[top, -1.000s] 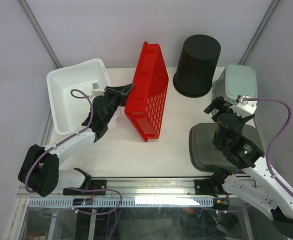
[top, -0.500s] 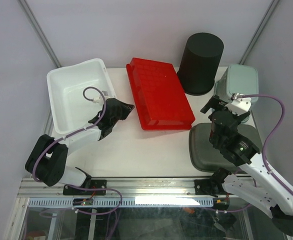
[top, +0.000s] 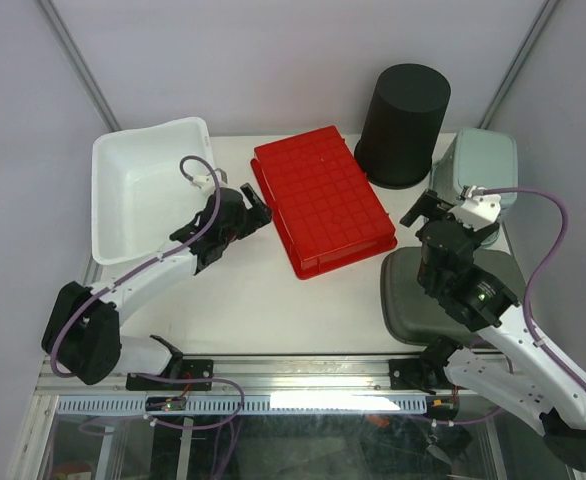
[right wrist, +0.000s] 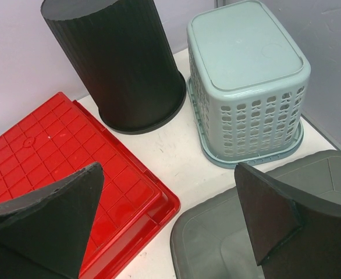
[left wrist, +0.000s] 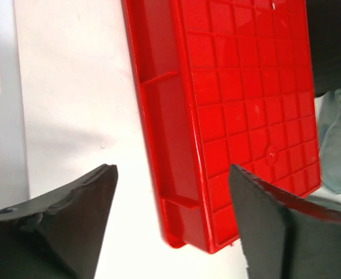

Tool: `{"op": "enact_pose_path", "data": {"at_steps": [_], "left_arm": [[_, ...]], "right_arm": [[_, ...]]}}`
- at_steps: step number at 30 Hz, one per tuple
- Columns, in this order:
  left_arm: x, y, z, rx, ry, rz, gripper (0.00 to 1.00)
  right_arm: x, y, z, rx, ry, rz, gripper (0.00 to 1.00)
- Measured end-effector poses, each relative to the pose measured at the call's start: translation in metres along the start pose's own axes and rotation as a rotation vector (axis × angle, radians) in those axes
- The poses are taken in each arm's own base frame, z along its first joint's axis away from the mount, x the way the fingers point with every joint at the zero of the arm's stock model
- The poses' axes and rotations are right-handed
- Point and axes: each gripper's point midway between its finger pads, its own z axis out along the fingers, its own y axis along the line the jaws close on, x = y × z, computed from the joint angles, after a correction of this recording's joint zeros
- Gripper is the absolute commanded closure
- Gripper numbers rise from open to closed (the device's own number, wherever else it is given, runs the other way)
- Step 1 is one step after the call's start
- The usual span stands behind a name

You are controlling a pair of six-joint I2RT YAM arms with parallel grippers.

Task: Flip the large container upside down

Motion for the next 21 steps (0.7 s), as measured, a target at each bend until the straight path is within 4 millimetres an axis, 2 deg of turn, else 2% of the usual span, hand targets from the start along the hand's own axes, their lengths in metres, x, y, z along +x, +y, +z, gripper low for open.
{"op": "enact_pose_path", "data": {"at_steps": [2,3,7,11,13,16,19,20,21], "left_arm": [[-0.011,-0.005,-0.008,-0.01,-0.019,0.073,0.03],[-0.02,-0.008,-0.012,-0.019,-0.037,0.106,0.01],[-0.07,-0.028,-0.026,-0.065,-0.16,0.22,0.01],[-0.108,-0.028,-0.029,-0.144,-0.239,0.28,0.01],[-0.121,-0.015,-0.02,-0.204,-0.243,0.295,0.01],[-0.134,0.018,0.005,-0.331,-0.212,0.312,0.01],[-0.127,0.053,0.028,-0.432,-0.14,0.341,0.01],[-0.122,0.062,0.034,-0.458,-0.114,0.352,0.02],[-0.116,0.07,0.04,-0.479,-0.085,0.362,0.08]], "right_arm": [[0.001,0.001,0.001,0.0,0.003,-0.004,0.01],[0.002,0.002,0.001,-0.002,0.005,-0.007,0.01],[0.008,0.007,0.002,-0.015,0.02,-0.021,0.01],[0.013,0.011,0.004,-0.028,0.034,-0.036,0.01],[0.013,0.012,0.003,-0.036,0.037,-0.034,0.01],[0.012,0.013,0.002,-0.047,0.039,-0.028,0.01],[0.012,0.014,0.001,-0.059,0.041,-0.023,0.01],[0.012,0.014,0.001,-0.062,0.042,-0.022,0.01],[0.012,0.014,0.0,-0.066,0.043,-0.021,0.01]]}}
